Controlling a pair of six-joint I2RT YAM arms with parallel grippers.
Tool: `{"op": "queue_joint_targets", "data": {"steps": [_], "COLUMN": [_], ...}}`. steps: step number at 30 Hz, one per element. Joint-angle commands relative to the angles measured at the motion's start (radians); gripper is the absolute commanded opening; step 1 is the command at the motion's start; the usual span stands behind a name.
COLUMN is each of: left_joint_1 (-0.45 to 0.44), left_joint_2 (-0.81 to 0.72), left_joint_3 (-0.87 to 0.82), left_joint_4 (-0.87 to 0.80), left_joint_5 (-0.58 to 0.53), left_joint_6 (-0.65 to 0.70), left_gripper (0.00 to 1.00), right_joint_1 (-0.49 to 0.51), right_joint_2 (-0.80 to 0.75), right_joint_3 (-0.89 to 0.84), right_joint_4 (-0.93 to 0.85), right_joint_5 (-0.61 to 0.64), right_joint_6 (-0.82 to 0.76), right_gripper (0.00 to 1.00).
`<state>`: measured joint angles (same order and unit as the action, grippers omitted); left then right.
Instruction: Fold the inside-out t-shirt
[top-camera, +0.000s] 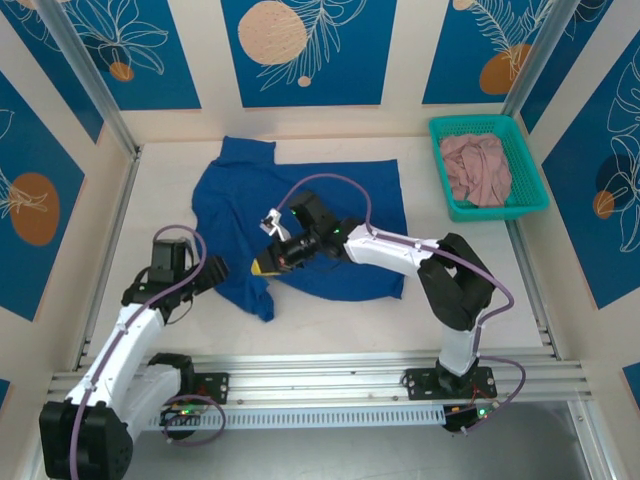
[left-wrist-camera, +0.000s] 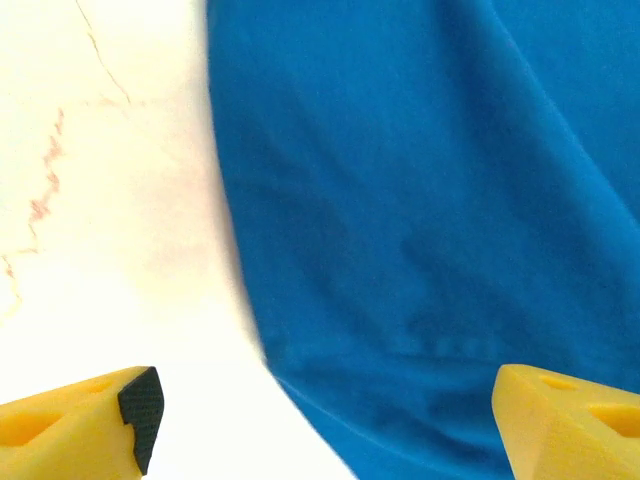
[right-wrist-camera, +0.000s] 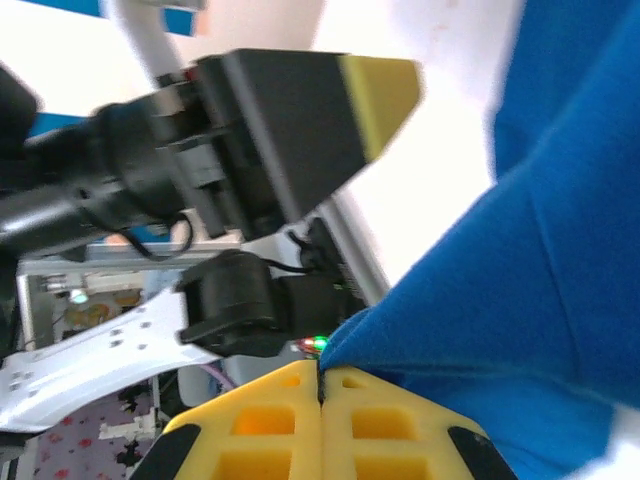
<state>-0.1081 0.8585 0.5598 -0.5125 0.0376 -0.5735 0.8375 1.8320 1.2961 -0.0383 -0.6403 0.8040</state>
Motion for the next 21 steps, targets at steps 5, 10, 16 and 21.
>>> {"op": "queue_joint_targets", "data": {"steps": [5, 10, 16, 21], "left_joint_1": [-0.008, -0.110, -0.325, -0.510], "left_joint_2": [-0.054, -0.103, -0.116, -0.070], "left_joint_3": [0.043, -0.013, -0.057, -0.081], "left_joint_4": [-0.009, 0.035, 0.084, 0.151], "left_joint_5": [0.023, 0.111, 0.115, 0.082], "left_joint_6": [0.006, -0.018, -0.052, -0.063], "left_gripper": [0.85, 0.80, 0.67, 0.58], "right_joint_1": [-0.032, -0.082, -0.147, -0.191], "right_joint_2": [0.002, 0.050, 0.138, 0.190], "right_joint_3": [-0.012, -0.051, -0.092, -0.128], "right_joint_4": [0.157, 0.219, 0.253, 0.265], "right_joint_5": [-0.063, -0.047, -0.047, -0.044], "right_joint_6": [0.187, 0.257, 0.276, 0.260], "right_gripper": [0.00, 0.00, 0.00, 0.00]}}
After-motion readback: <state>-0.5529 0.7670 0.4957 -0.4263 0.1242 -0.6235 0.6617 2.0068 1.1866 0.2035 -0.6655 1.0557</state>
